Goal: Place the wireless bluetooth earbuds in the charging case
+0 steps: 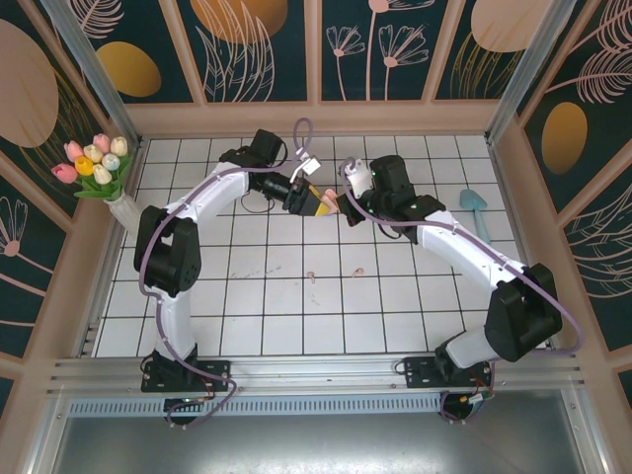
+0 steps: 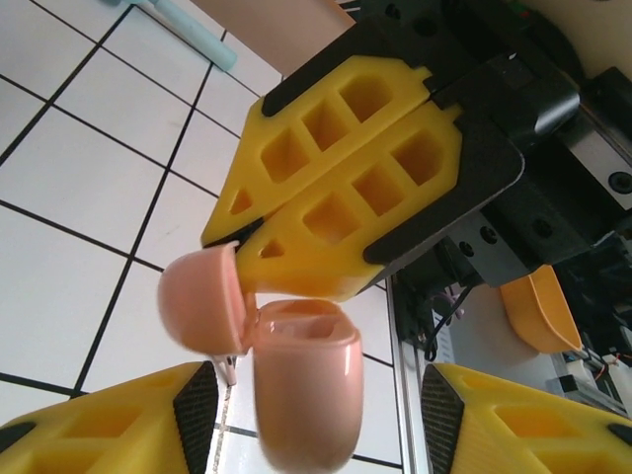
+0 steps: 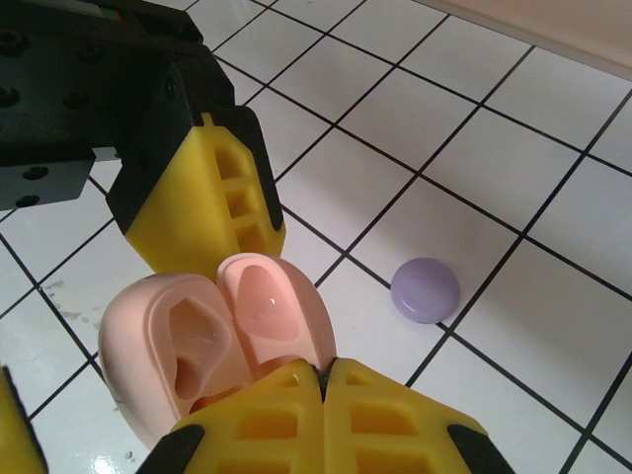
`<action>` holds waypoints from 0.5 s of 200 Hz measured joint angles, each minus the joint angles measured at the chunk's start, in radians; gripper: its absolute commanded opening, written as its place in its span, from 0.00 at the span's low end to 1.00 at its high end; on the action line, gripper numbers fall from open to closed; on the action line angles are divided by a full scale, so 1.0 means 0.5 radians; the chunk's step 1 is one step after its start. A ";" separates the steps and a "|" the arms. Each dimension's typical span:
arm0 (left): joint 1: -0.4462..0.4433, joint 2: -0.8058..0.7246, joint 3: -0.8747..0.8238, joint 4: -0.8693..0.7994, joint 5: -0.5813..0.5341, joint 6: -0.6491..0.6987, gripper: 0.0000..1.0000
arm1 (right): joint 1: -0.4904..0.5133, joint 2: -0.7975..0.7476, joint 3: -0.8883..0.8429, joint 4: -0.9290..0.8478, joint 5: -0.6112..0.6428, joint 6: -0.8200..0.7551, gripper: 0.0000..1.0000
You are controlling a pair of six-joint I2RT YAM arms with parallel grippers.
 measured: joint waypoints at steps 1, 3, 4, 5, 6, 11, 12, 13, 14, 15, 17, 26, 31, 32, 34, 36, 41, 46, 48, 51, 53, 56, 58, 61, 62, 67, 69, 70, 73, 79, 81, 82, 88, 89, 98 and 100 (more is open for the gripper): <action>-0.001 0.001 0.001 0.000 0.000 0.000 0.57 | 0.000 0.000 0.000 0.000 -0.001 0.000 0.00; -0.003 0.003 0.004 -0.002 0.000 0.002 0.57 | 0.002 0.002 0.000 0.000 -0.003 0.000 0.00; -0.003 0.004 0.005 -0.002 0.000 0.001 0.57 | 0.002 0.004 0.000 0.000 -0.004 0.000 0.00; -0.004 0.005 0.008 -0.003 0.000 0.001 0.57 | 0.003 0.005 0.000 0.000 -0.005 0.000 0.00; -0.004 0.005 0.008 -0.004 0.000 0.001 0.56 | 0.004 0.005 0.000 -0.001 -0.005 0.000 0.00; -0.009 0.008 0.016 -0.007 -0.004 0.001 0.56 | 0.009 0.008 0.000 0.000 -0.002 0.000 0.00; -0.010 0.009 0.018 -0.008 -0.005 0.001 0.56 | 0.009 0.008 0.000 0.000 -0.002 0.000 0.00; -0.011 0.010 0.018 -0.010 -0.007 0.001 0.55 | 0.011 0.010 0.000 0.000 -0.002 0.000 0.00; -0.011 0.010 0.018 -0.011 -0.008 0.001 0.55 | 0.011 0.011 0.000 -0.001 -0.002 0.000 0.00; -0.011 0.011 0.019 -0.013 -0.010 0.001 0.55 | 0.011 0.011 0.000 -0.001 -0.002 0.000 0.00; -0.012 0.011 0.020 -0.015 -0.009 0.001 0.55 | 0.011 0.011 0.000 -0.001 -0.002 0.000 0.00; -0.013 0.016 0.023 -0.022 -0.008 0.001 0.54 | 0.011 0.011 0.001 -0.001 -0.003 0.000 0.00; -0.013 0.020 0.027 -0.027 -0.008 0.001 0.53 | 0.012 0.011 0.001 0.000 -0.003 0.000 0.00; -0.013 0.021 0.027 -0.027 -0.009 0.001 0.53 | 0.012 0.011 0.001 -0.001 -0.002 0.000 0.00; -0.013 0.022 0.031 -0.029 -0.008 0.002 0.52 | 0.012 0.011 0.001 -0.001 -0.003 0.000 0.00; -0.013 0.024 0.032 -0.031 -0.009 0.002 0.52 | 0.012 0.011 0.001 -0.001 -0.002 0.000 0.00; -0.014 0.029 0.038 -0.036 -0.009 0.002 0.51 | 0.012 0.011 0.001 0.000 -0.002 0.000 0.00; -0.014 0.034 0.043 -0.039 -0.010 0.002 0.51 | 0.012 0.011 0.001 -0.001 -0.002 0.000 0.00; -0.014 0.036 0.045 -0.040 -0.010 0.002 0.51 | 0.012 0.011 0.001 -0.001 -0.002 0.000 0.00; -0.014 0.037 0.046 -0.043 -0.011 0.002 0.50 | 0.012 0.011 0.001 -0.001 -0.002 0.000 0.00; -0.014 0.039 0.047 -0.044 -0.011 0.002 0.50 | 0.012 0.011 0.001 -0.001 -0.002 0.000 0.00; -0.014 0.039 0.047 -0.044 -0.011 0.004 0.50 | 0.012 0.011 0.001 -0.001 -0.002 0.000 0.00; -0.014 0.040 0.047 -0.045 -0.011 0.005 0.50 | 0.012 0.011 0.001 -0.001 -0.002 0.000 0.00; -0.014 0.041 0.047 -0.047 -0.011 0.006 0.50 | 0.012 0.011 0.001 -0.001 -0.002 0.000 0.00; -0.014 0.041 0.047 -0.047 -0.011 0.006 0.50 | 0.012 0.011 0.001 -0.001 -0.002 0.000 0.00; -0.014 0.042 0.047 -0.051 -0.011 0.008 0.50 | 0.012 0.011 0.001 -0.001 -0.003 0.000 0.00; -0.014 0.043 0.047 -0.052 -0.011 0.008 0.50 | 0.012 0.011 0.001 -0.001 -0.003 0.000 0.00; -0.014 0.043 0.047 -0.053 -0.011 0.008 0.49 | 0.012 0.011 0.001 -0.001 -0.003 0.000 0.00; -0.015 0.043 0.048 -0.055 -0.011 0.008 0.49 | 0.012 0.011 0.001 -0.001 -0.004 0.000 0.00; -0.016 0.046 0.050 -0.058 -0.011 0.008 0.49 | 0.012 0.011 0.001 -0.001 -0.004 0.000 0.00; -0.017 0.047 0.052 -0.059 -0.011 0.008 0.49 | 0.013 0.011 0.001 -0.001 -0.004 0.000 0.00; -0.017 0.047 0.053 -0.059 -0.011 0.009 0.49 | 0.013 0.011 0.001 -0.001 -0.004 0.000 0.00; -0.018 0.050 0.057 -0.060 -0.013 0.009 0.48 | 0.013 0.011 0.001 -0.001 -0.003 0.000 0.00; -0.018 0.050 0.057 -0.060 -0.014 0.009 0.48 | 0.013 0.011 0.001 -0.001 -0.003 0.000 0.00; -0.021 0.057 0.061 -0.062 -0.018 0.008 0.47 | 0.014 0.011 0.001 -0.001 -0.002 0.000 0.00; -0.021 0.057 0.062 -0.063 -0.018 0.009 0.46 | 0.013 0.011 0.001 -0.001 -0.003 0.000 0.00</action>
